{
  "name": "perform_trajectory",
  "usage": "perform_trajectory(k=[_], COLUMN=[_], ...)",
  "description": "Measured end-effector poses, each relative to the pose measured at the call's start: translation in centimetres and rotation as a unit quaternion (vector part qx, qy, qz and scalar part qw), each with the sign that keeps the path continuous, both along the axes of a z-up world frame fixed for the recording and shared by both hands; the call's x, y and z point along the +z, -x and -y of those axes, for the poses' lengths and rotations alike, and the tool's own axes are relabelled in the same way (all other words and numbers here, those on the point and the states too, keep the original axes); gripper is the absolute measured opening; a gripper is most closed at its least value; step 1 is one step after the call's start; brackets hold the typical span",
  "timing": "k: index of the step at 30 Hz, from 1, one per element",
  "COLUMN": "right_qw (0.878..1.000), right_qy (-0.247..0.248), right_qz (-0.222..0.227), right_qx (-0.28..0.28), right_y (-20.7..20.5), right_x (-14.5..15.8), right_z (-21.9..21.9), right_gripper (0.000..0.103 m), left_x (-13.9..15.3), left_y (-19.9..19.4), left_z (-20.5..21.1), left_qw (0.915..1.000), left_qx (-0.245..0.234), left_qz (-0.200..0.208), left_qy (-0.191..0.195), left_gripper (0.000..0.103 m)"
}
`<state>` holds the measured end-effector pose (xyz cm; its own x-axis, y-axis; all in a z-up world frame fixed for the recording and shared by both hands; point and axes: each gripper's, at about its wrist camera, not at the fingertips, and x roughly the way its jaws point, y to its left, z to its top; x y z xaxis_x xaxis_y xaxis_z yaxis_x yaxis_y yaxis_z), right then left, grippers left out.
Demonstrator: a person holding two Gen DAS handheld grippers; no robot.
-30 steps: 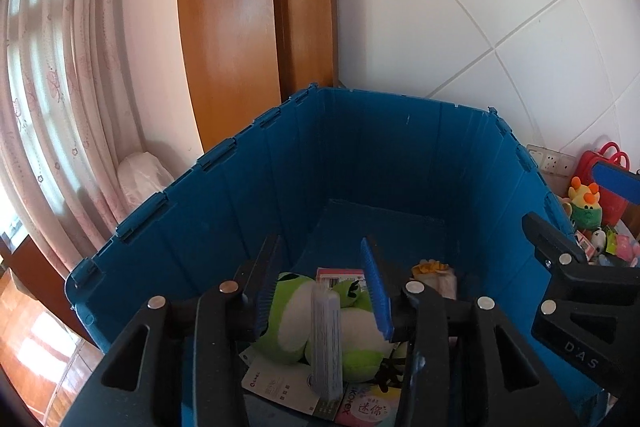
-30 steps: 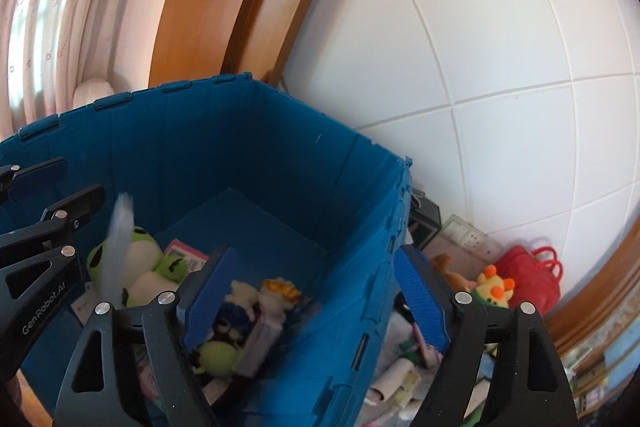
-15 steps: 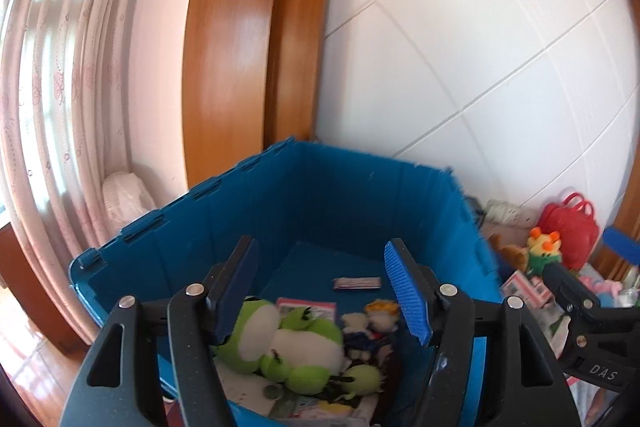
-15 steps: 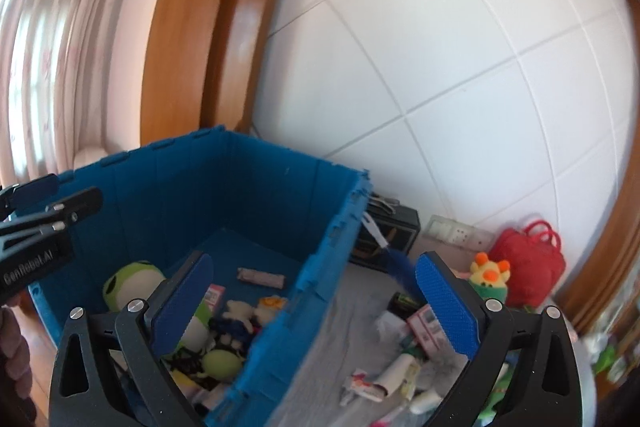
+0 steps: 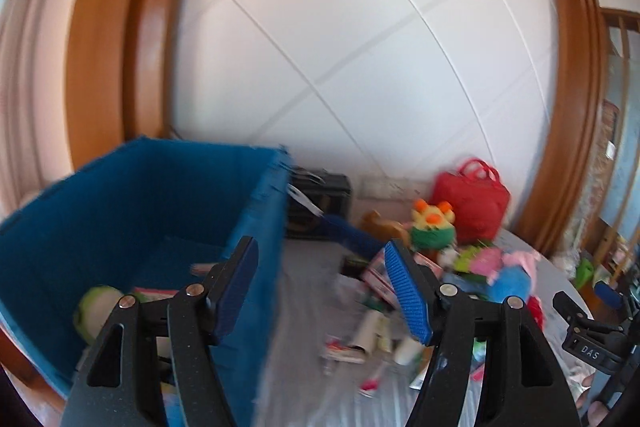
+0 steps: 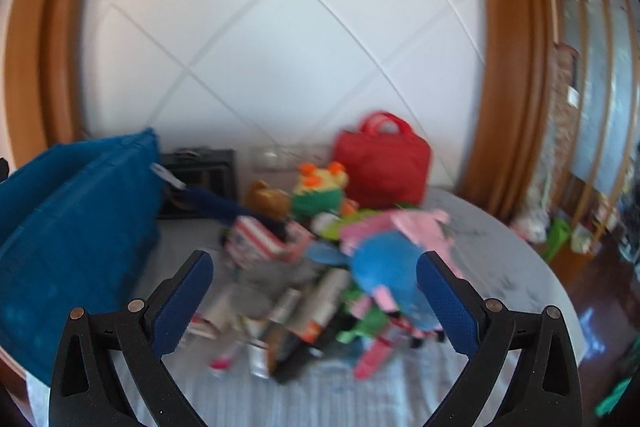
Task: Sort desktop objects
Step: 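Withdraw both grippers from the crate back to the pile, then grasp the green-white medicine box with the left gripper while the right grasps the red box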
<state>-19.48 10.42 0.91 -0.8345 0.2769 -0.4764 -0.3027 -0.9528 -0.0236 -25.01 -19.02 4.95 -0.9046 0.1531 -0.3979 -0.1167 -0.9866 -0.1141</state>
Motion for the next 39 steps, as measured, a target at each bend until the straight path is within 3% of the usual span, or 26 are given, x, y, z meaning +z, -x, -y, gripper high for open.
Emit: perform_trajectory(k=[4,8,12,18,27,33,35,38,39], right_qw=[0.999,0.993,0.985,0.973,0.970,0.969,0.968,0.967,0.966], right_qy=[0.029,0.058,0.081,0.103,0.108,0.128,0.132,0.135,0.138], right_qz=[0.037,0.099,0.146,0.206,0.214,0.209,0.211,0.213,0.215], right_qx=[-0.028,-0.041,-0.037,-0.012,0.039,0.035,0.036,0.039,0.039], right_y=[-0.3,0.0,0.5,1.5,4.3,6.5,6.9,7.3,7.4], right_x=[-3.9,-8.6,-13.3,-19.0,-20.3,-20.3,-20.4,-20.5,-20.6], right_z=[-5.7,-9.5,-11.1,-11.7,-10.7,-11.3,-11.5,-11.6,-11.6], right_gripper=[0.103,0.103,0.103,0.103,0.103,0.103,0.103,0.086,0.080], left_x=[-4.0,-10.0,-16.7,-23.2,-24.5,-25.3,-25.7,-26.2,-26.3], left_y=[1.9,3.5,4.2,5.1,7.2,8.8,9.0,9.2,9.2], left_z=[-5.8,-10.7,-13.9,-16.6,-19.6,-20.8,-21.2,-21.5,-21.5], left_qw=[0.9979,0.9902,0.9783,0.9626,0.9630,0.9587,0.9574,0.9538,0.9537], left_qx=[-0.034,-0.059,-0.075,-0.087,-0.082,-0.090,-0.094,-0.099,-0.099], left_qz=[0.041,0.108,0.171,0.237,0.234,0.245,0.246,0.255,0.255], left_qy=[0.036,0.067,0.090,0.098,0.105,0.114,0.119,0.125,0.124], left_gripper=[0.065,0.065,0.065,0.065,0.065,0.064,0.049,0.032,0.032])
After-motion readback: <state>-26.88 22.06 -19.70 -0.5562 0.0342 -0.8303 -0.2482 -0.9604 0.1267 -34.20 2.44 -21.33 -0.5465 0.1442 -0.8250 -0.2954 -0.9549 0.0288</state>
